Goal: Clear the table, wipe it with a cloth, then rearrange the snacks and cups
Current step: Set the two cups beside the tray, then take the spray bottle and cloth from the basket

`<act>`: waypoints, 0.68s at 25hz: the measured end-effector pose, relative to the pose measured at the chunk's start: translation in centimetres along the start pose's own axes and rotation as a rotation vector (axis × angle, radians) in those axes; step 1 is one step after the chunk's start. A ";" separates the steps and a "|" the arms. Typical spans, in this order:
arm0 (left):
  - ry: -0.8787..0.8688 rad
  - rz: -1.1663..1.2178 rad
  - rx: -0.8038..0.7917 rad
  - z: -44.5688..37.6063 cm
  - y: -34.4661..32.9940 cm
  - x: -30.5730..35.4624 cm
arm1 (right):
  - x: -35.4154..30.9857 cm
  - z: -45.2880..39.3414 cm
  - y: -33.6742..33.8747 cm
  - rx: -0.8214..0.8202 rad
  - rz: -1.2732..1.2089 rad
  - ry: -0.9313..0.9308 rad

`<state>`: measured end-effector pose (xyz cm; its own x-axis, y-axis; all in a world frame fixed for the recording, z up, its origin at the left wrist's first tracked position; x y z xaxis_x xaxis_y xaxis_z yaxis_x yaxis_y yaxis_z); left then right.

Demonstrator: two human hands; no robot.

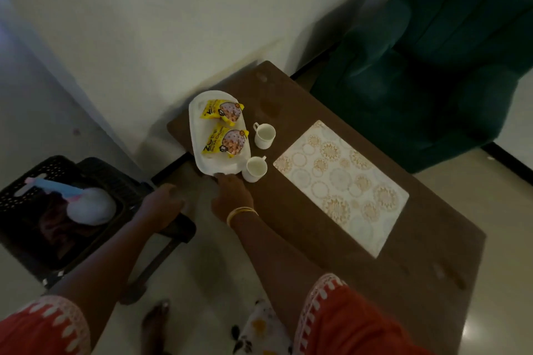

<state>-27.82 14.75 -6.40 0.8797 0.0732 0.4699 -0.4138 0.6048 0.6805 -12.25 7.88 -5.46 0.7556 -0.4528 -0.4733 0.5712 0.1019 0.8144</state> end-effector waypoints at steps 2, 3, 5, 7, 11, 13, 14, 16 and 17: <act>-0.005 -0.057 -0.033 0.8 2.0 -2.7 | -2.4 0.9 -1.8 -0.009 -0.022 -0.041; -0.017 -0.098 -0.069 1.3 3.0 -4.4 | -3.9 1.7 -3.0 -0.021 -0.061 -0.068; -0.018 -0.089 -0.070 1.4 5.4 -8.2 | -7.2 2.9 -5.5 -0.056 -0.146 -0.090; 0.036 0.022 -0.059 0.6 7.2 -12.2 | -10.5 3.2 -8.2 -0.058 -0.194 -0.097; 0.026 0.004 0.019 1.6 10.1 -16.8 | -15.8 3.7 -12.4 -0.078 -0.245 -0.093; 0.039 -0.005 0.021 1.7 11.0 -18.9 | -18.1 3.5 -14.1 -0.102 -0.222 -0.048; 0.049 -0.023 0.031 1.2 11.3 -20.1 | -19.0 3.4 -14.9 -0.109 -0.216 -0.031; 0.089 -0.020 0.025 0.0 11.9 -22.0 | -20.5 2.8 -16.3 -0.115 -0.208 -0.023; 0.118 0.009 0.014 -0.4 12.1 -22.7 | -21.1 2.3 -16.9 -0.110 -0.219 -0.034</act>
<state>-52.74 20.77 -9.08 0.8969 0.1721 0.4074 -0.4246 0.5929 0.6843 -38.58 13.64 -8.51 0.5999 -0.5043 -0.6211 0.7528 0.0929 0.6517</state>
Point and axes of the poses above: each hand's wrist, its own z-axis away from the middle knuckle, its own y-axis out of the back of the hand, x = y × z, the point moved 5 cm from there along -z, towards the middle knuckle, and after that the axes turned 1 degree about y, right-handed, at the moved point
